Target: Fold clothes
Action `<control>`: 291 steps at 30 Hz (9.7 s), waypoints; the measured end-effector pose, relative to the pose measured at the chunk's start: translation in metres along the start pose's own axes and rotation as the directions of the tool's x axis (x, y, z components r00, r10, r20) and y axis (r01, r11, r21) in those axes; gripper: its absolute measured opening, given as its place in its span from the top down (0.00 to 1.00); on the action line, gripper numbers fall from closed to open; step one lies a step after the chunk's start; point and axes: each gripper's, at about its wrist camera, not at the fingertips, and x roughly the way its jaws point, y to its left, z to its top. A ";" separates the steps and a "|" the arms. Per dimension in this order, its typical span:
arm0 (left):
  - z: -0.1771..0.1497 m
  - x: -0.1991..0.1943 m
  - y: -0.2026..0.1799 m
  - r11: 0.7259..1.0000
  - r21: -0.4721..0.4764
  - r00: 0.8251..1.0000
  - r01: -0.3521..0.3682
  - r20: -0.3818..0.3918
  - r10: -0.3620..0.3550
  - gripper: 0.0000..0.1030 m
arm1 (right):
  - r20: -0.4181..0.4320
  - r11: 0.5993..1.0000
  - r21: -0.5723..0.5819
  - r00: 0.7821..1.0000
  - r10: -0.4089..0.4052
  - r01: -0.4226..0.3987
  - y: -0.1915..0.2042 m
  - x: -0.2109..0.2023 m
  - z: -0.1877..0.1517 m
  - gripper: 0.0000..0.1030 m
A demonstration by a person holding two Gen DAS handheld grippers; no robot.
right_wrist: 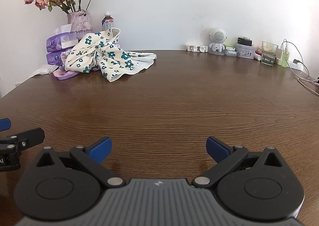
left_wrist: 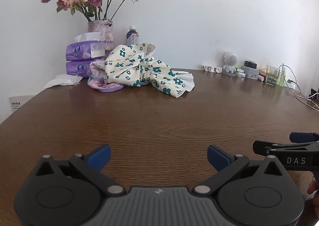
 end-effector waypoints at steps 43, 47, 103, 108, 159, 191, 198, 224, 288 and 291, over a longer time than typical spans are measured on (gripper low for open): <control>-0.003 0.000 0.005 0.997 -0.079 0.999 -0.007 -0.033 0.004 0.00 | 0.006 0.999 -0.023 1.000 -0.027 0.027 0.004 -0.002 -0.001 0.00; -0.003 0.000 0.004 0.997 -0.080 0.999 -0.008 -0.033 0.005 0.00 | 0.006 0.999 -0.022 1.000 -0.024 0.024 0.003 -0.002 -0.001 0.00; 0.001 0.004 0.009 0.995 -0.093 0.997 0.044 -0.052 -0.049 0.00 | -0.027 1.000 -0.018 1.000 -0.012 0.011 0.002 0.003 0.004 0.00; 0.009 0.003 0.011 0.993 -0.101 0.997 0.055 -0.039 -0.059 0.00 | -0.024 1.000 0.001 1.000 0.009 -0.009 0.001 0.001 0.011 0.00; 0.148 0.087 0.045 0.998 -0.047 0.999 0.032 0.011 -0.032 0.00 | 0.063 0.996 -0.085 0.997 0.046 -0.041 0.019 0.059 0.142 0.00; 0.183 0.315 0.095 0.983 0.186 0.998 0.002 -0.055 0.009 0.56 | -0.133 0.971 -0.206 0.986 0.095 -0.122 0.091 0.305 0.206 0.71; 0.194 0.309 0.094 0.981 0.190 0.996 0.048 -0.088 -0.032 0.89 | -0.159 0.966 -0.172 0.973 0.166 -0.193 0.084 0.309 0.206 0.96; 0.289 0.067 0.079 0.994 0.103 0.902 0.047 0.422 -0.086 0.97 | 0.427 0.995 -0.080 0.904 -0.024 0.064 -0.040 0.084 0.320 0.99; 0.097 0.086 -0.065 0.810 0.494 0.943 0.317 -0.254 -0.214 0.48 | -0.173 0.927 -0.236 0.951 0.257 -0.293 -0.056 0.064 0.121 0.51; 0.097 0.090 -0.059 0.822 0.476 0.943 0.312 -0.258 -0.208 0.48 | -0.193 0.910 -0.272 0.944 0.266 -0.312 -0.039 0.080 0.130 0.52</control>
